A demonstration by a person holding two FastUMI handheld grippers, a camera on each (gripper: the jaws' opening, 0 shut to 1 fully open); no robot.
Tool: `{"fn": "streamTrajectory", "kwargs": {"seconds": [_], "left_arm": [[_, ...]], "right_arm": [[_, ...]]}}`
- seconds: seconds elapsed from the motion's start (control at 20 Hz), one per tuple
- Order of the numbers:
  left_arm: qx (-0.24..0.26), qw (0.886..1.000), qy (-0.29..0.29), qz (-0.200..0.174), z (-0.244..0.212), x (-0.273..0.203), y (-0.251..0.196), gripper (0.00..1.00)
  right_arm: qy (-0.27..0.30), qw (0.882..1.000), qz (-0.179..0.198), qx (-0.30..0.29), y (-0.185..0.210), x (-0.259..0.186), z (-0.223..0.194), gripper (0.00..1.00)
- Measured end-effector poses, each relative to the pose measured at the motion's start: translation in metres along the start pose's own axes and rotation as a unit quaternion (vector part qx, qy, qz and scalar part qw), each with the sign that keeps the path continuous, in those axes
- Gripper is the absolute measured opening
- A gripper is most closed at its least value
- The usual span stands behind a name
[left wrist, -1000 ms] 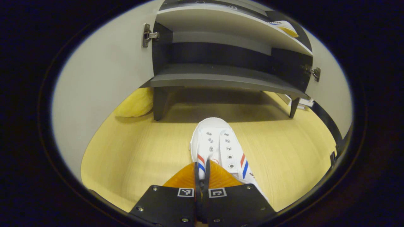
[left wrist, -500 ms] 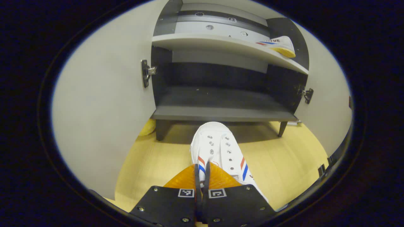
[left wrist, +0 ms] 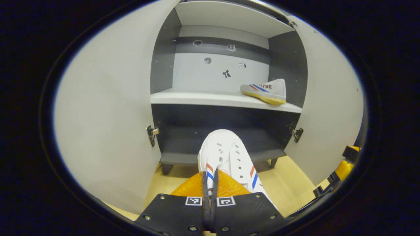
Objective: Grab one shoe with the right hand and put it into the shoe cabinet, grab the other shoe with the left hand and put it into the shoe cabinet; then close the right door with the right hand and the left door with the left hand.
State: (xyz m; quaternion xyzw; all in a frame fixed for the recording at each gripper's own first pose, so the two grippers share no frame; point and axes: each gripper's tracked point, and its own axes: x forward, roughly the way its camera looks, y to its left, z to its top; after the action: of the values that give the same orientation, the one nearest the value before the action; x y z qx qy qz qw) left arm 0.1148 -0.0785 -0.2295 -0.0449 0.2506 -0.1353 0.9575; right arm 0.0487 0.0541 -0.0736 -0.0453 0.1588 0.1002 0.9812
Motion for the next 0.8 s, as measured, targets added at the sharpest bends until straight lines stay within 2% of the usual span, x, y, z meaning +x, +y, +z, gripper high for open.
{"fn": "streamTrajectory", "kwargs": {"seconds": [0.05, 0.1, 0.3, 0.35, 0.8], "left_arm": [[0.003, 1.000, -0.011, -0.003, -0.002, -0.002, 0.000, 0.01], [0.004, 1.000, -0.022, -0.005, -0.001, -0.003, -0.001, 0.01], [0.006, 0.998, -0.054, -0.016, -0.002, -0.001, 0.000, 0.01], [0.008, 0.998, -0.062, -0.016, -0.004, 0.000, 0.000, 0.00], [0.028, 0.993, -0.115, -0.011, -0.003, -0.001, -0.003, 0.00]], "right_arm": [[0.000, 1.000, -0.001, 0.001, -0.001, -0.002, -0.001, 0.97], [0.000, 1.000, -0.001, 0.001, -0.001, -0.004, -0.002, 1.00], [0.001, 1.000, -0.006, 0.006, -0.007, -0.011, -0.011, 0.97], [0.002, 1.000, -0.008, 0.009, -0.009, -0.012, -0.014, 1.00], [0.012, 0.999, -0.035, 0.029, -0.018, -0.026, -0.033, 0.97]]}}
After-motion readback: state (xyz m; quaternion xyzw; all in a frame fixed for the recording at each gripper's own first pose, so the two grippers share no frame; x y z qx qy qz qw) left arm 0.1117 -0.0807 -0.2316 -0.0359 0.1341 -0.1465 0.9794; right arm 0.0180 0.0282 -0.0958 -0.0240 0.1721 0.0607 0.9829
